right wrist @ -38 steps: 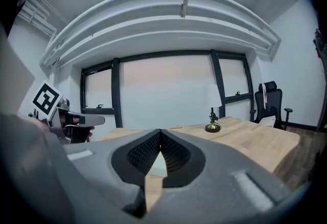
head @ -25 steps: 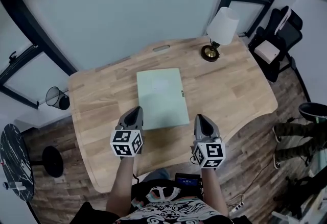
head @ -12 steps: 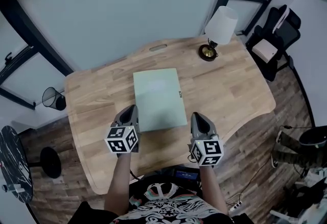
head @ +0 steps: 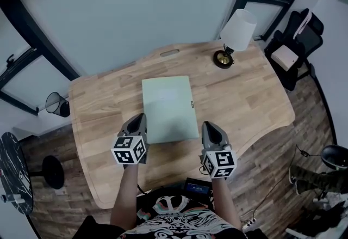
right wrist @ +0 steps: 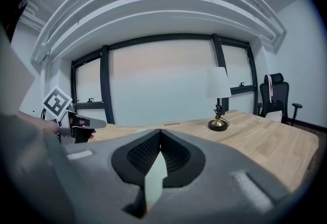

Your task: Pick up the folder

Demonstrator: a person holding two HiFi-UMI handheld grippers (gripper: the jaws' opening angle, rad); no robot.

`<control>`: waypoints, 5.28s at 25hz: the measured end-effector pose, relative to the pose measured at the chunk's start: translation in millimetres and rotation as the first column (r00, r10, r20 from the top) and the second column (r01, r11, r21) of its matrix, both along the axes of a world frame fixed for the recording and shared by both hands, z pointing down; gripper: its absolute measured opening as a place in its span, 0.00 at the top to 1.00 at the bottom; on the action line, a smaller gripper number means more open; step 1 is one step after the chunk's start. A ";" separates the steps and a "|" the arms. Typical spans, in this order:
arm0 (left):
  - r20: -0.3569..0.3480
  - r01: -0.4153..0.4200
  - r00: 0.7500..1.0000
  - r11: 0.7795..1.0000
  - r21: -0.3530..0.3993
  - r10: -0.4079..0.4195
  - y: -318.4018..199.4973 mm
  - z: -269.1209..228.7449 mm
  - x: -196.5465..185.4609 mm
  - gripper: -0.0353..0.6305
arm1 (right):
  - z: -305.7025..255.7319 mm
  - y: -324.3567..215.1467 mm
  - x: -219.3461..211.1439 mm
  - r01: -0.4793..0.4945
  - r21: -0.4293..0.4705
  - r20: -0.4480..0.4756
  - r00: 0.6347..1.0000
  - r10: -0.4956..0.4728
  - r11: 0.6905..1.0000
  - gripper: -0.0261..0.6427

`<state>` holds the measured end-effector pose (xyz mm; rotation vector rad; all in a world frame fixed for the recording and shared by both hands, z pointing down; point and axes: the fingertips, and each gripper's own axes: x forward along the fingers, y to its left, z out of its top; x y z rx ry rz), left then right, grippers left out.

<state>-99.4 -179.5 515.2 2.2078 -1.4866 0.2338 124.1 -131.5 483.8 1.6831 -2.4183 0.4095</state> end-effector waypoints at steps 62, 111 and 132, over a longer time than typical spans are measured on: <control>-0.241 -0.040 0.970 0.950 -0.311 -0.038 -44.2 123.5 -1.0 0.60 | 161.0 -110.9 -24.9 0.241 -0.488 0.349 0.935 -0.066 0.839 0.59; -0.203 -0.031 0.979 0.997 -0.077 0.015 13.4 4.5 -17.4 0.60 | 37.0 -38.4 -41.2 0.155 -0.236 0.306 0.949 -0.078 0.959 0.60; -0.208 0.028 0.978 0.996 0.086 -0.009 52.4 -55.9 -23.0 0.60 | -18.0 0.4 -45.7 0.145 -0.080 0.326 0.939 -0.112 0.986 0.60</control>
